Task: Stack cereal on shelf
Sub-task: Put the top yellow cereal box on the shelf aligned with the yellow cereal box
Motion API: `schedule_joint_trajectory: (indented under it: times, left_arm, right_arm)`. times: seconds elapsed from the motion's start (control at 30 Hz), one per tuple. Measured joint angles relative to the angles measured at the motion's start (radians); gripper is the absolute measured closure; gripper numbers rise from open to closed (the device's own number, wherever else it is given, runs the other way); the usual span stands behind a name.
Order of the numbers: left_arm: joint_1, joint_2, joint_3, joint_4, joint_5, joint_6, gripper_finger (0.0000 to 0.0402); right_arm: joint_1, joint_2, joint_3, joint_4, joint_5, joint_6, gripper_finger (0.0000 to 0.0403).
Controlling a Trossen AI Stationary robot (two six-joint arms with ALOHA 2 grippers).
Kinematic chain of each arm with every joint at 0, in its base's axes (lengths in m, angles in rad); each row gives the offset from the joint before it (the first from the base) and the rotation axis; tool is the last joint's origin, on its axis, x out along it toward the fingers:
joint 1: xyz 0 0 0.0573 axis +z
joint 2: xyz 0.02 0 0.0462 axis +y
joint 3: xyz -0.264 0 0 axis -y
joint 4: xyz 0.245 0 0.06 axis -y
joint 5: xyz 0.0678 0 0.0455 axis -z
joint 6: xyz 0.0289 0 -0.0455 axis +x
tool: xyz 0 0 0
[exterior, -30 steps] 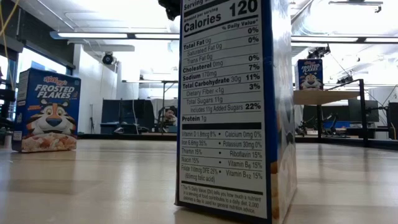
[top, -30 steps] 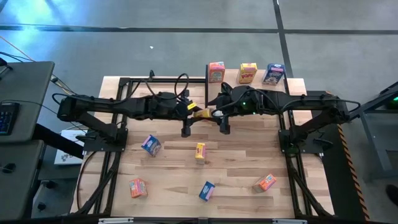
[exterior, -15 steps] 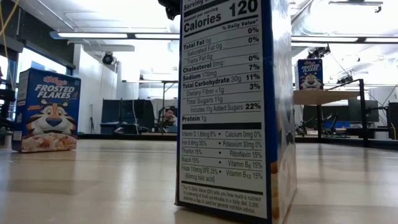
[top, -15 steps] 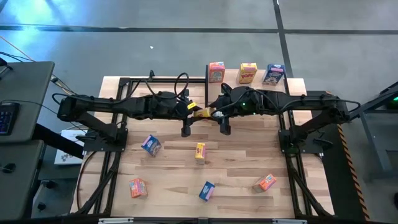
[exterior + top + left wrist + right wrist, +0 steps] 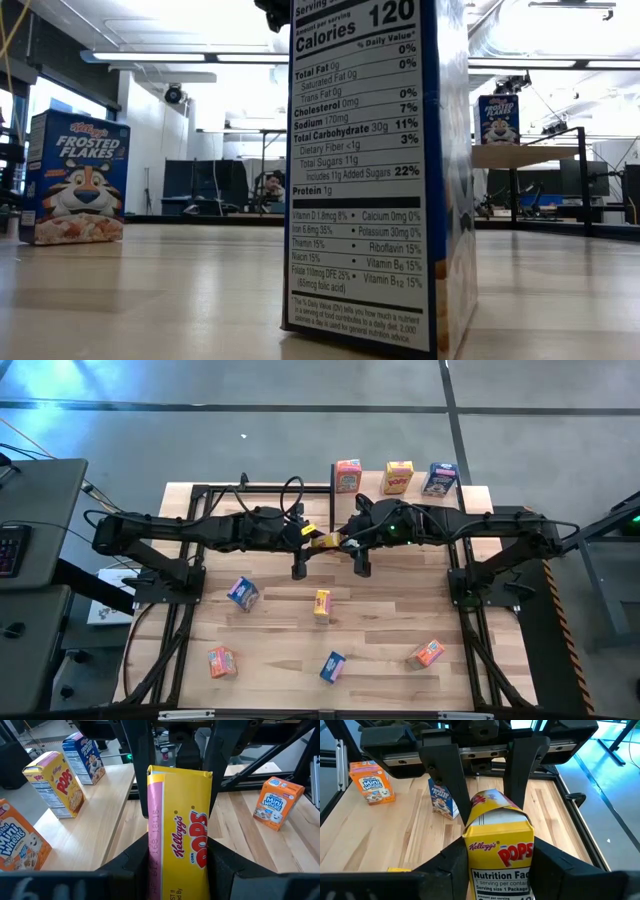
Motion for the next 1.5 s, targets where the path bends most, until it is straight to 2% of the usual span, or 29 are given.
schedule_joint_trajectory:
  times: [0.23, 0.7, 1.1, 1.4, 1.5]
  left_arm:
    - [0.000, 0.000, 0.000, 0.000, 0.001, -0.028, 0.0268]
    - [0.002, -0.005, -0.001, 0.009, 0.016, -0.034, 0.0154]
    - [0.002, -0.077, -0.001, 0.009, 0.003, -0.050, 0.0149]
    - [0.002, -0.086, -0.001, -0.001, 0.000, -0.050, 0.0149]
    - [0.002, -0.086, -0.001, -0.012, 0.000, -0.050, 0.0149]
  right_arm:
    - [0.000, 0.000, 0.000, 0.000, 0.000, 0.001, 0.0249]
    - [0.000, 0.000, 0.000, 0.000, -0.003, 0.001, 0.0249]
    - [0.000, -0.040, 0.000, -0.078, 0.077, -0.001, 0.0249]
    - [0.000, -0.172, 0.000, -0.190, 0.215, -0.033, 0.0249]
    - [-0.005, -0.228, -0.035, -0.180, 0.257, -0.034, 0.0249]
